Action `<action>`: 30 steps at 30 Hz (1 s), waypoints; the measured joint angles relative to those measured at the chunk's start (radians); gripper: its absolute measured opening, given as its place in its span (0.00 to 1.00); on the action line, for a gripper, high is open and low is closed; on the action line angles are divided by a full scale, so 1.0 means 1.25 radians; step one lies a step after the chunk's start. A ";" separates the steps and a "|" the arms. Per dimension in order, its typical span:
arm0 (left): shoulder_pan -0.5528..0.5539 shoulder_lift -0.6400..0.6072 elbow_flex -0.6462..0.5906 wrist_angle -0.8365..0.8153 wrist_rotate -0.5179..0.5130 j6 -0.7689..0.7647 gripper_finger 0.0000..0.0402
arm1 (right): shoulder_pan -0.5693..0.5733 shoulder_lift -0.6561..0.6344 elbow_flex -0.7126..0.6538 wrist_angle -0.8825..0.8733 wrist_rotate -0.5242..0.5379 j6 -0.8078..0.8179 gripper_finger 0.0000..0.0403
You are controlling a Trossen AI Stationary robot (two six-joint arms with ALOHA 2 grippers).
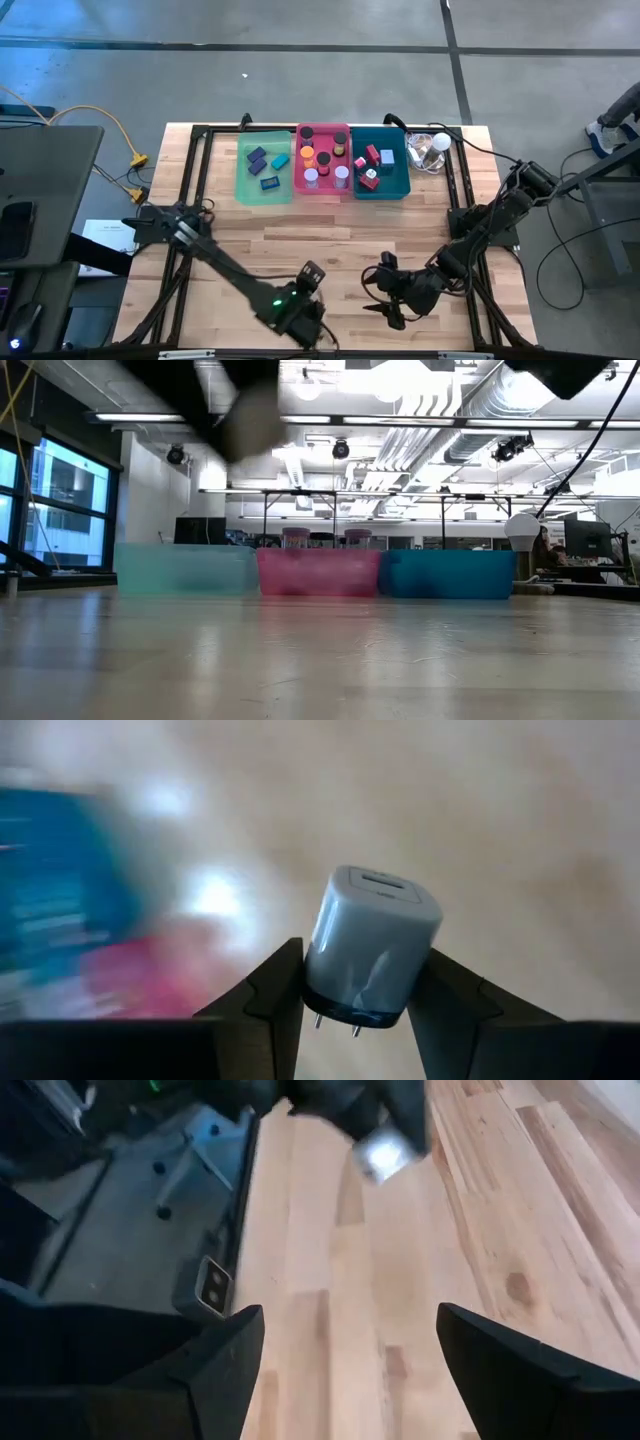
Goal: Pick & Place Office items
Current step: Put the white charger adapter into the blue bin
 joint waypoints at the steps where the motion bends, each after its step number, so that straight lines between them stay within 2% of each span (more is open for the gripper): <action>1: -0.012 -0.016 0.000 0.006 -0.089 -0.009 0.33 | 0.000 0.000 0.000 0.012 0.000 0.005 0.71; 4: -0.047 -0.049 0.001 0.047 -0.359 -0.052 0.33 | 0.000 0.000 0.000 0.048 0.000 0.001 0.71; 6: -0.061 -0.056 0.001 0.085 -0.505 -0.076 0.33 | 0.000 0.000 0.000 0.081 0.000 -0.020 0.71; 9: -0.071 -0.057 0.001 0.148 -0.674 -0.107 0.33 | -0.002 0.000 0.000 0.139 0.005 -0.064 0.71; 11: -0.070 -0.053 0.001 0.189 -0.743 -0.127 0.33 | -0.006 0.000 0.000 0.188 0.006 -0.108 0.71; 14: -0.059 -0.042 0.001 0.233 -0.787 -0.161 0.33 | -0.007 0.000 0.000 0.261 0.032 -0.171 0.71; 21: -0.026 -0.020 0.001 0.273 -0.810 -0.223 0.33 | -0.007 0.000 0.000 0.340 0.215 -0.297 0.71; 26: -0.015 -0.020 0.001 0.315 -0.805 -0.230 0.33 | -0.007 0.000 0.000 0.343 0.319 -0.308 0.71; 30: -0.015 -0.020 0.001 0.334 -0.805 -0.208 0.33 | -0.011 0.000 0.000 0.343 0.352 -0.309 0.71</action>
